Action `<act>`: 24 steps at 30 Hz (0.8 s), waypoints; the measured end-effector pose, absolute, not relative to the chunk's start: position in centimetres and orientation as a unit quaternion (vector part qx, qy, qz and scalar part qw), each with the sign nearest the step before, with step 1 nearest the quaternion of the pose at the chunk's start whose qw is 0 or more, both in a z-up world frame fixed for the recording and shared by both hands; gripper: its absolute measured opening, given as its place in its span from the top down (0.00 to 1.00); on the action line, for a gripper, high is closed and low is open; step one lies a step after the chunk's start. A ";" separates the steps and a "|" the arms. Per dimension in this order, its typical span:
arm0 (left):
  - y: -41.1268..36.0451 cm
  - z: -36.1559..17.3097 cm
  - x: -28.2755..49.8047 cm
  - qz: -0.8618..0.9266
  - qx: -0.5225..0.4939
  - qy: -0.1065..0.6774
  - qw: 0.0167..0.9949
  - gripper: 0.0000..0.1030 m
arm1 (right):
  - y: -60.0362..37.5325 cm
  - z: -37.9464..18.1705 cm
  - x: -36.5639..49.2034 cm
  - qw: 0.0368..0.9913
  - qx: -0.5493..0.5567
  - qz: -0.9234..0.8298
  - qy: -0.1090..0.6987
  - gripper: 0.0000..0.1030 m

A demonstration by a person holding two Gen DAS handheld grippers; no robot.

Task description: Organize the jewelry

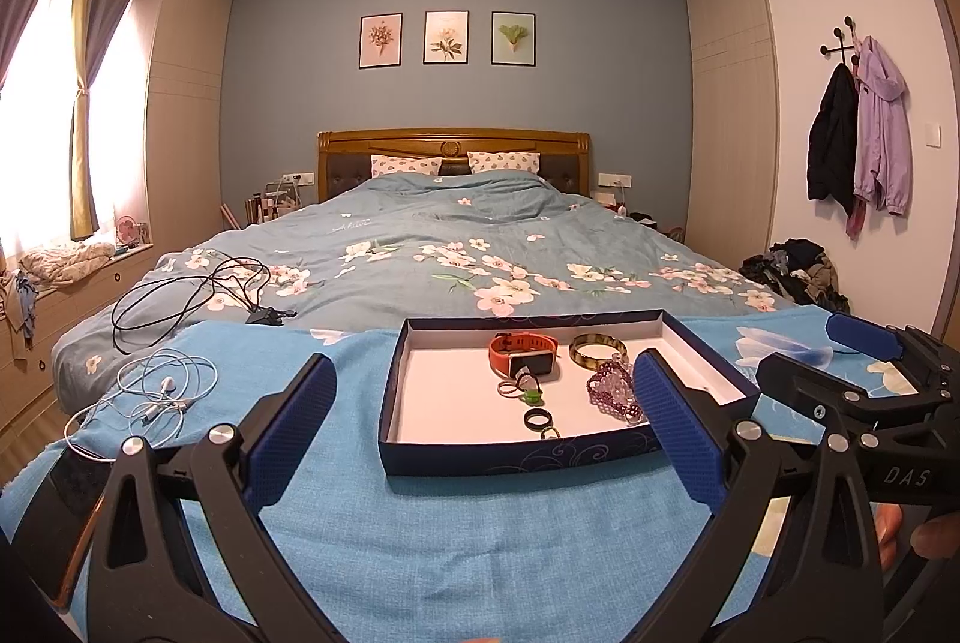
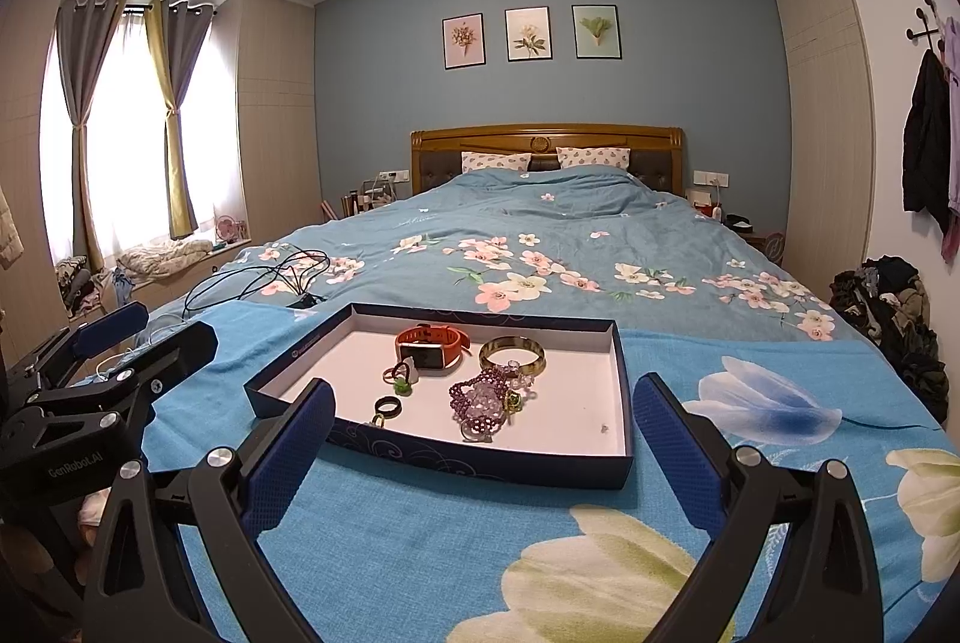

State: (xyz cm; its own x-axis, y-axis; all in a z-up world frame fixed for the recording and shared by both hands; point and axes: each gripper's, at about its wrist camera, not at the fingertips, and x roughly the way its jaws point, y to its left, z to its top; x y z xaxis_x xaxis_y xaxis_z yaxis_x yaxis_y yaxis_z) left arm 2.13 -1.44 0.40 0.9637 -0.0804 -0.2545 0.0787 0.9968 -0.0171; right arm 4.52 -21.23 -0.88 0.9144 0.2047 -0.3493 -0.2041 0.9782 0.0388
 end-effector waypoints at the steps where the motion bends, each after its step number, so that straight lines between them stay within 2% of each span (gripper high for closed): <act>1: -1.4 0.4 2.1 -0.040 -0.004 0.128 0.991 0.06 | -21.2 -0.9 4.5 0.978 0.001 0.105 0.179 0.07; 24: -1.4 0.5 2.2 -0.038 0.002 0.120 0.992 0.06 | -21.1 -0.4 4.7 0.979 0.002 0.105 0.174 0.07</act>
